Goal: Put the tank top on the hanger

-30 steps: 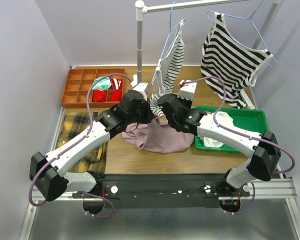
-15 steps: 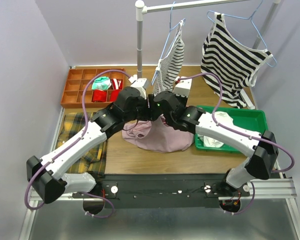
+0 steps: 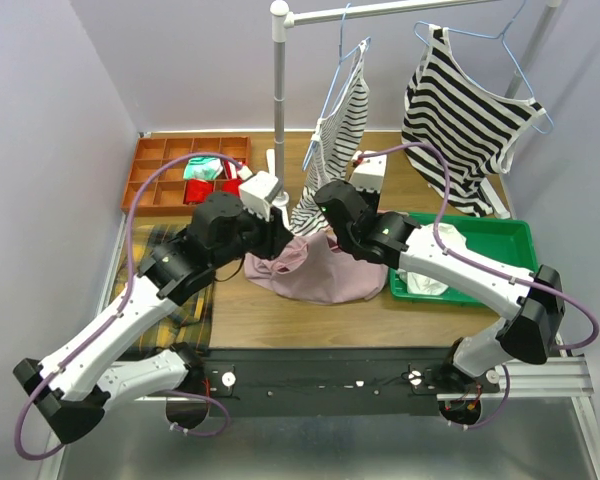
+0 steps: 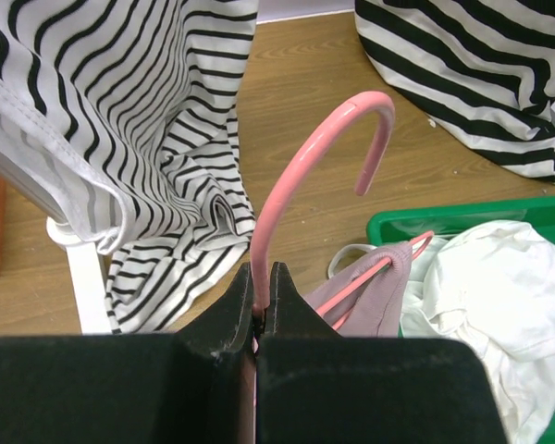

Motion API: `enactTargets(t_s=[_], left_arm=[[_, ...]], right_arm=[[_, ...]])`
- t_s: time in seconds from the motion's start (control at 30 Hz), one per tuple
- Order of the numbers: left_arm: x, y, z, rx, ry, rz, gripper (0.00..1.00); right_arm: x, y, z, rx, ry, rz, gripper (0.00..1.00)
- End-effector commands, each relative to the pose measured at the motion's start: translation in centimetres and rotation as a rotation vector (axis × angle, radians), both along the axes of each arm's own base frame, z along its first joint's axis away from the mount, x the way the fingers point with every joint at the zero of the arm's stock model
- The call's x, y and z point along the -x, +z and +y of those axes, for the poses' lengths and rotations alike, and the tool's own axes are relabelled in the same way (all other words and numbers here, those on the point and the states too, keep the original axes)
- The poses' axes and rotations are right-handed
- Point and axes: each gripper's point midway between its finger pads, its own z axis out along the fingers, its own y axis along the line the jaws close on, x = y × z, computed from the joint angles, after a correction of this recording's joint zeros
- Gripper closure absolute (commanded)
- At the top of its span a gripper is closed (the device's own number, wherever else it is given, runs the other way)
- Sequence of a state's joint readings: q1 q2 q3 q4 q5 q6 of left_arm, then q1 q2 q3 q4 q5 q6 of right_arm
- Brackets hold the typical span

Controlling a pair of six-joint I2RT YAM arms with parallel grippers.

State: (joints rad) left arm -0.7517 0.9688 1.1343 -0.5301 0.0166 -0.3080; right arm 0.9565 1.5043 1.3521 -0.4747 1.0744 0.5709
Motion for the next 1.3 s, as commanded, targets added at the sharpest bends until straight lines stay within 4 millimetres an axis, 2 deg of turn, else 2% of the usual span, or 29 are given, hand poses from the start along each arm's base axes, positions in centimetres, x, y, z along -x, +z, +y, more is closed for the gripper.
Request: enactTargets(t_s=[0.0,0.17,0.43,0.6,0.7,0.83,0.9,1.0,1.1,1.27], left_arm=[[0.6,-4.4,-0.7,-0.122,-0.115,0.029,0.49],[1.3,-4.5,-2.3,-0.110,-0.213,0.015,0.42],[0.9,-6.5,-4.2,-0.181,-0.241,0.023,0.42],[0.0,-6.1,-5.2,-0.171,-0.218,-0.023,0.42],[-0.5,-6.6,-5.5,-0.177,-0.201,-0.025,0.43],[-0.9,-6.9,-5.7,-0.152,-0.173,-0.040,0.52],[-1.4,-6.9,-5.4,-0.125,-0.124,-0.060,0.53],[-1.7,-6.7,-4.9,-0.090,-0.083,-0.088,0.53],[-1.9,-5.6,-5.2,-0.028,-0.075,-0.143,0.49],[-1.9,-5.6,-6.2,-0.005,-0.110,-0.153,0.46]], right_arm=[[0.5,0.8,-0.3,0.051,0.021,0.012,0.99],[0.5,0.7,-0.4,0.072,0.020,0.016,0.99],[0.1,0.7,0.1,0.096,0.031,0.025,0.99],[0.0,0.9,0.3,0.100,0.039,0.023,0.99],[0.0,1.0,0.4,0.101,0.046,0.024,0.99],[0.0,1.4,0.3,0.099,0.048,0.019,0.99],[0.0,1.4,0.4,0.100,0.050,0.020,0.99],[0.0,1.5,0.4,0.096,0.055,0.021,0.99],[0.0,1.4,0.5,0.089,0.059,0.022,0.99],[0.0,1.4,0.7,0.089,0.064,0.025,0.99]])
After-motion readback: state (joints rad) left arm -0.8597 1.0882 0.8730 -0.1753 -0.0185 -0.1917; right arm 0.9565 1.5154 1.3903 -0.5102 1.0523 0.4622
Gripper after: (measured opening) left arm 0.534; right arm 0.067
